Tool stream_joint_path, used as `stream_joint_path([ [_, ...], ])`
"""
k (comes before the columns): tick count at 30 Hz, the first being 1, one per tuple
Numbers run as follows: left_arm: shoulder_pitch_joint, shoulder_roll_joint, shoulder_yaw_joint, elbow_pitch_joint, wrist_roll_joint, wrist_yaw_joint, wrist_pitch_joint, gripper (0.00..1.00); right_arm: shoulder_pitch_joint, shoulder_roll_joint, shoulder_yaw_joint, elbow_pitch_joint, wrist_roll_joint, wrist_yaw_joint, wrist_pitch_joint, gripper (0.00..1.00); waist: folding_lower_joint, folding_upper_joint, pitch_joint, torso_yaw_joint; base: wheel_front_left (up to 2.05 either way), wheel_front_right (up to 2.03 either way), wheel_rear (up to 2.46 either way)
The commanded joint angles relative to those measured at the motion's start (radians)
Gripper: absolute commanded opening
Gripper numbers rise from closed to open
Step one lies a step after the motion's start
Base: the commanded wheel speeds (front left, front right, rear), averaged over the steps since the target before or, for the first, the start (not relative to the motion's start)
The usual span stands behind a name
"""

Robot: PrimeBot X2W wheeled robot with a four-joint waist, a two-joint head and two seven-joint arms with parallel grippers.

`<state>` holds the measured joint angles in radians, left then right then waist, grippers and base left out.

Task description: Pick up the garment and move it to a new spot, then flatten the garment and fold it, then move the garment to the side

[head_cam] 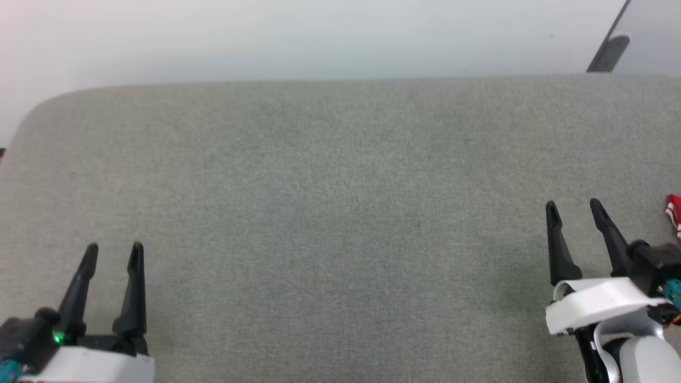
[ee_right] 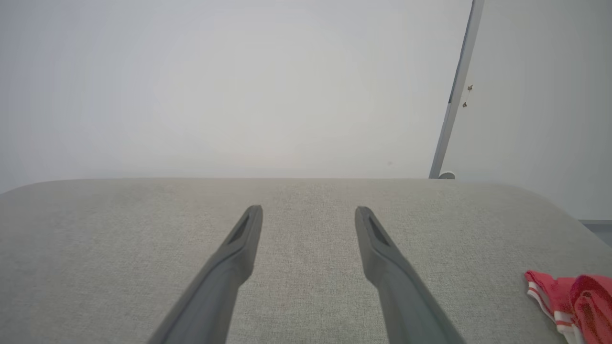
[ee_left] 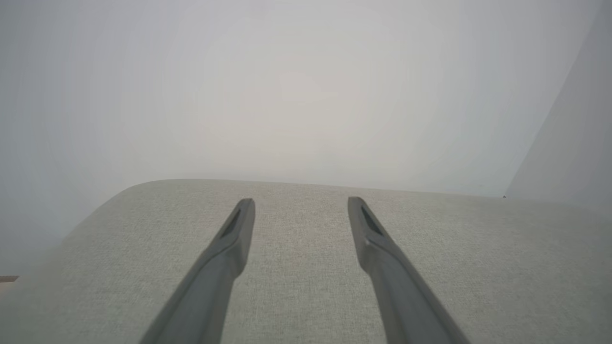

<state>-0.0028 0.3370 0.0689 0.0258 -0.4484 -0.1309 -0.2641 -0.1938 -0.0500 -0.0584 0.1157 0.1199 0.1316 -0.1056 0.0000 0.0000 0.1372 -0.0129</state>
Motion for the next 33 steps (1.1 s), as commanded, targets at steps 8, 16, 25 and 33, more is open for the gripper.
stream_joint_path([
  [8,0.078,-0.022,0.029,-0.042,0.009,0.001,0.001,1.0,0.107,-0.002,-0.027,-0.108,0.027,-0.002,0.016,1.0,0.0,0.0,-0.052,0.012,0.0,0.0,0.0],
  [16,0.161,-0.06,0.056,-0.077,0.016,0.001,0.001,1.0,0.208,-0.004,-0.057,-0.209,0.074,-0.002,0.031,1.0,0.0,0.0,-0.081,0.003,0.0,0.0,0.0],
  [25,0.227,-0.07,0.06,-0.103,0.013,0.001,0.001,1.0,0.26,-0.002,-0.071,-0.263,0.097,-0.002,0.032,1.0,0.0,0.0,-0.086,-0.001,0.0,0.0,0.0],
  [33,0.217,-0.067,0.065,-0.107,0.016,0.001,0.001,1.0,0.258,-0.001,-0.059,-0.258,0.102,-0.002,0.031,1.0,0.0,0.0,-0.086,0.007,0.0,0.0,0.0],
])
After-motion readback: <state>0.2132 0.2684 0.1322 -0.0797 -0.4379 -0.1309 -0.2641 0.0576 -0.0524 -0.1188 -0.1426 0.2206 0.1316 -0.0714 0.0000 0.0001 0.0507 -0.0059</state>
